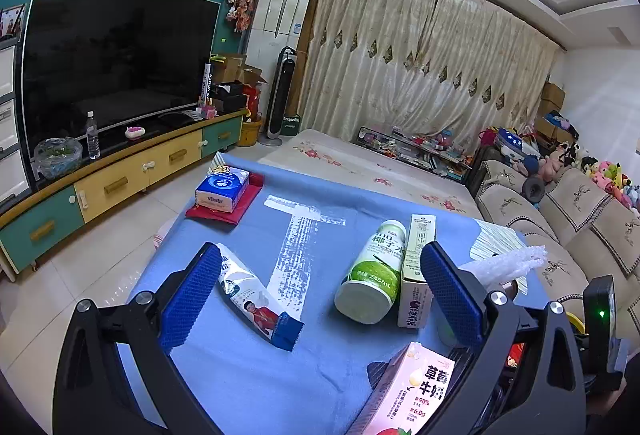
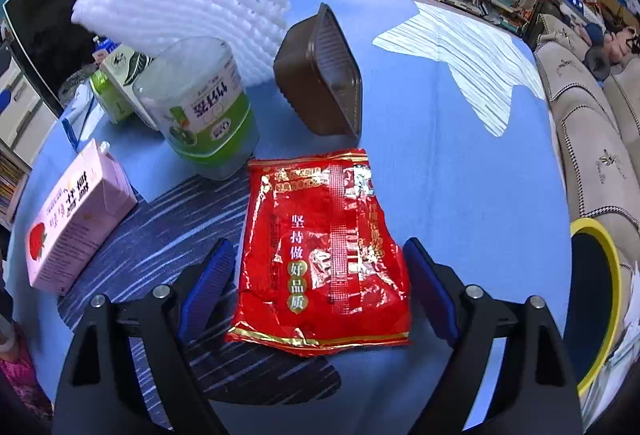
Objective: Collect trash
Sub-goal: 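Grasp the red snack wrapper on the table with the right gripper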
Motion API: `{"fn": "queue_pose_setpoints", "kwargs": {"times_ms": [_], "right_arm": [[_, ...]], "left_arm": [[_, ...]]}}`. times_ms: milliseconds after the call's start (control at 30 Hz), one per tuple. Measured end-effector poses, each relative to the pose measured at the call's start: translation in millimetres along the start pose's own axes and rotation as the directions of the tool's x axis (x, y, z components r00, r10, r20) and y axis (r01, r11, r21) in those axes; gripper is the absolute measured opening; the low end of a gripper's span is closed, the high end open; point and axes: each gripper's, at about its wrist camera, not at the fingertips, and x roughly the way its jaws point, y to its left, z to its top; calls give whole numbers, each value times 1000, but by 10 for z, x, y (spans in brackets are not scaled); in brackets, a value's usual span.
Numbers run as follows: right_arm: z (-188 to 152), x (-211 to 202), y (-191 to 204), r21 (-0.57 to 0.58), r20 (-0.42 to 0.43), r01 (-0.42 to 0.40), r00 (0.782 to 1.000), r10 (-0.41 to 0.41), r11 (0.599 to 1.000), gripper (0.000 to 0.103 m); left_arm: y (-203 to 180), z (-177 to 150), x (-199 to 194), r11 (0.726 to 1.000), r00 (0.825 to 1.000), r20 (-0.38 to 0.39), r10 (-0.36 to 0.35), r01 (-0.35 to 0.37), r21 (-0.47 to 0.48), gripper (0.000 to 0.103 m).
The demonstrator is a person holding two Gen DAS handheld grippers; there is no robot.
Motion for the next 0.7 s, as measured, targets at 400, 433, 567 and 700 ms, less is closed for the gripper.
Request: {"fn": "queue_pose_setpoints", "kwargs": {"times_ms": [400,433,567,700], "right_arm": [[-71,-90,4,20,37,-21,999,20,1000,38],[-99,-116,-13,28,42,-27,999,26,999,35],[-101,-176,-88,48,56,-40,998,38,998,27],[-139,-227,-126,57,69,-51,997,47,997,25]], "left_arm": [[-65,-49,8,1000,1000,-5,-1,1,17,98],[-63,-46,7,1000,1000,-6,0,0,17,98],[-70,-49,5,1000,1000,-8,0,0,17,98],[-79,-50,-4,1000,1000,-7,1,-1,19,98]]}}
